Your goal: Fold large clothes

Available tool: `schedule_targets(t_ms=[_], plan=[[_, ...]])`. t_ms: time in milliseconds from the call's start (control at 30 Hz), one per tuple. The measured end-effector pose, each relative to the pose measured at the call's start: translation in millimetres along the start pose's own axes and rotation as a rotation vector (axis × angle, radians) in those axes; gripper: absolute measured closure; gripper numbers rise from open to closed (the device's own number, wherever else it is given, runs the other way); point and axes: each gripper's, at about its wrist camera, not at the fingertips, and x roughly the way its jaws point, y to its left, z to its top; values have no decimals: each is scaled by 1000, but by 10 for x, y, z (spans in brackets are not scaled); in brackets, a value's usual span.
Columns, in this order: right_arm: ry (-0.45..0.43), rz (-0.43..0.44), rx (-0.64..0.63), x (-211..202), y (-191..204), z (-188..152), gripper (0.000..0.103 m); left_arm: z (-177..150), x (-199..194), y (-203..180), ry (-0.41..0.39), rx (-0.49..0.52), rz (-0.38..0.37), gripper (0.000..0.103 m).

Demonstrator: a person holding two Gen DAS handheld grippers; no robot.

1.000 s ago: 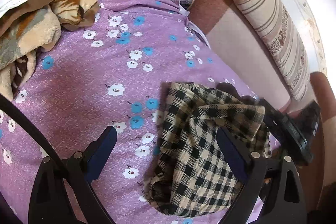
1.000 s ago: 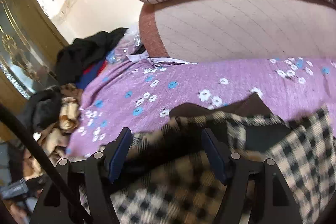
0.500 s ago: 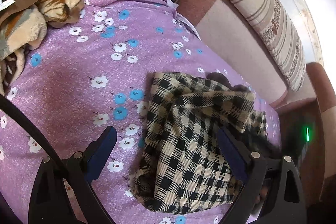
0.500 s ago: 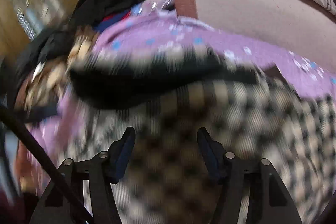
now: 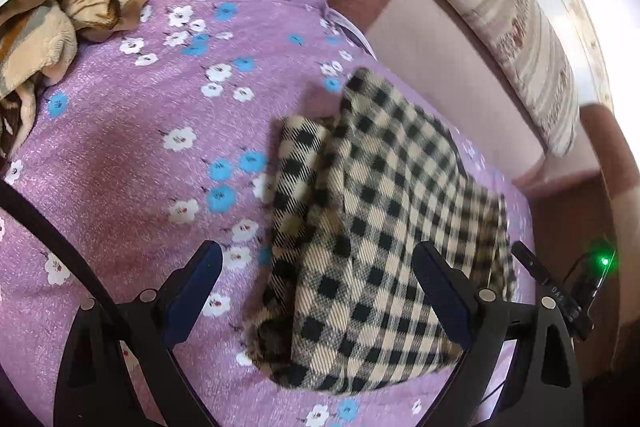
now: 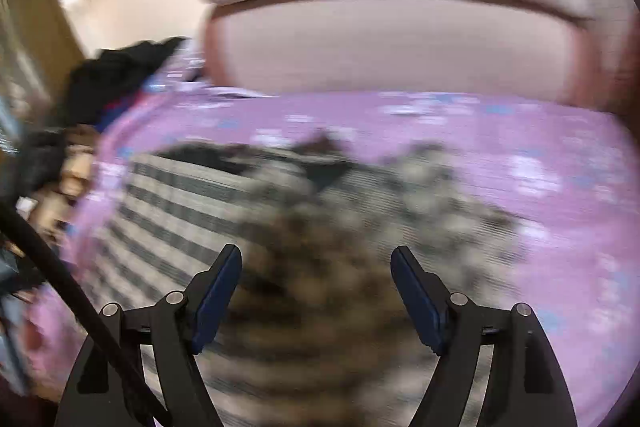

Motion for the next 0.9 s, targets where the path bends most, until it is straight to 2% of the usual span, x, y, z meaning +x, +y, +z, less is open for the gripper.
schedule_targets(t_ms=[67,133,233,267,300,367,433,500,600,633,667,700,733,767,833,900], plan=[[7,-104,18,-16,-231,-137,18,-58,39,-22,2,4,19,8],[71,-160,67,76,-462,-277,19,-120,130,-43,22,19,43,8],[160,-52,160,179,-710,-452,69,-251,324,-95,78,81,145,8],[146,-48,160,116,-715,-457,78,-295,360,-85,81,82,184,9],[130,-39,130,-7,-697,-444,81,-335,389,-60,90,72,204,10],[107,-44,88,-190,-685,-445,85,-365,395,-38,104,59,197,10],[98,-88,63,-245,-705,-495,90,-363,367,-39,89,74,217,10],[133,-109,100,-118,-771,-560,90,-350,346,-20,71,76,247,10],[141,-87,155,-106,-820,-581,87,-339,313,9,74,34,229,10],[131,-79,169,-150,-826,-536,80,-325,287,20,69,28,224,10],[114,-69,185,-221,-836,-495,66,-307,230,27,51,27,222,10],[72,-54,203,-320,-806,-439,57,-277,154,27,19,29,224,10],[6,-43,210,-440,-787,-367,40,-256,101,-5,-9,32,227,10],[-33,-48,193,-486,-738,-290,31,-230,28,-39,-52,36,229,10],[-23,-70,122,-378,-561,-139,30,-194,-55,-94,-106,39,217,10],[24,-102,38,-130,-376,24,29,-169,-52,-148,-121,33,191,10]])
